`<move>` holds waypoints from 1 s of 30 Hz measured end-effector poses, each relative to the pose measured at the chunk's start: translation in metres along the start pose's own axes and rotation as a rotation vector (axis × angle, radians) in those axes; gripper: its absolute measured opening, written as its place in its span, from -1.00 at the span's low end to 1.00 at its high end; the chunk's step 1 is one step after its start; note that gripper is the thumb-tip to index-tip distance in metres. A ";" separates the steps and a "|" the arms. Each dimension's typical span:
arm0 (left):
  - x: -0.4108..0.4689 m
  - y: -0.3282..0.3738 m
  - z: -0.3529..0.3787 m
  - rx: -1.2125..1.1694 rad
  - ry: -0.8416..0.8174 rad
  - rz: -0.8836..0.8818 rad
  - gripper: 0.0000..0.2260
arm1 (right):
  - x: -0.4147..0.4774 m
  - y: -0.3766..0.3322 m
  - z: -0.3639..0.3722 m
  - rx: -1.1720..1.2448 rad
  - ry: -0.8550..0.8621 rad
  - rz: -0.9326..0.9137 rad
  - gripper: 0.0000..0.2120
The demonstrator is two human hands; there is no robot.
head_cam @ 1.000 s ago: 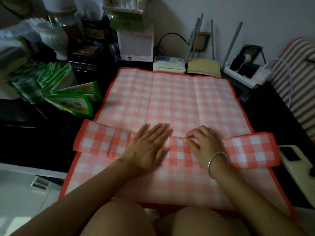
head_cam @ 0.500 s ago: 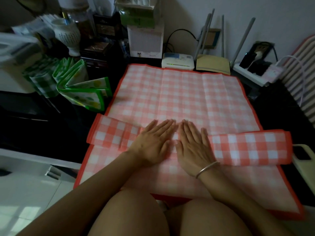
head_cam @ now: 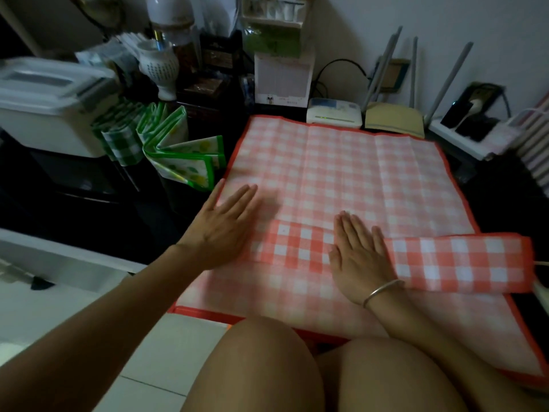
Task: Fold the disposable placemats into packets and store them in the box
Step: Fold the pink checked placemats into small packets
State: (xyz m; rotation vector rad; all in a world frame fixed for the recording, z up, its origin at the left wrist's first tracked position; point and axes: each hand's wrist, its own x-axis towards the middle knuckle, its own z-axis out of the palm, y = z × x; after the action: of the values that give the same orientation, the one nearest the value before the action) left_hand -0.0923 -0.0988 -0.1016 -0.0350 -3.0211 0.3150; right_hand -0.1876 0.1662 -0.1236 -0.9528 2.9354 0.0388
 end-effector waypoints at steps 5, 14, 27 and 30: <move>0.021 0.068 -0.025 -0.392 0.111 0.108 -0.43 | -0.001 -0.003 -0.002 0.003 0.023 0.014 -0.26; 0.022 0.090 0.013 -0.281 0.006 0.029 -0.48 | 0.000 0.003 -0.002 0.059 0.017 -0.035 -0.30; 0.023 0.088 0.011 -0.312 0.006 0.038 -0.48 | -0.029 0.163 -0.010 0.017 -0.070 -0.019 -0.34; 0.023 0.087 0.011 -0.300 0.003 0.047 -0.49 | -0.026 0.162 -0.008 0.157 -0.021 -0.009 -0.38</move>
State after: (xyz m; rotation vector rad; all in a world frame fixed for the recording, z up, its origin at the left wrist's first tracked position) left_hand -0.1155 -0.0157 -0.1283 -0.1295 -3.0381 -0.1364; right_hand -0.2618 0.3125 -0.1127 -0.9366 2.8632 -0.1774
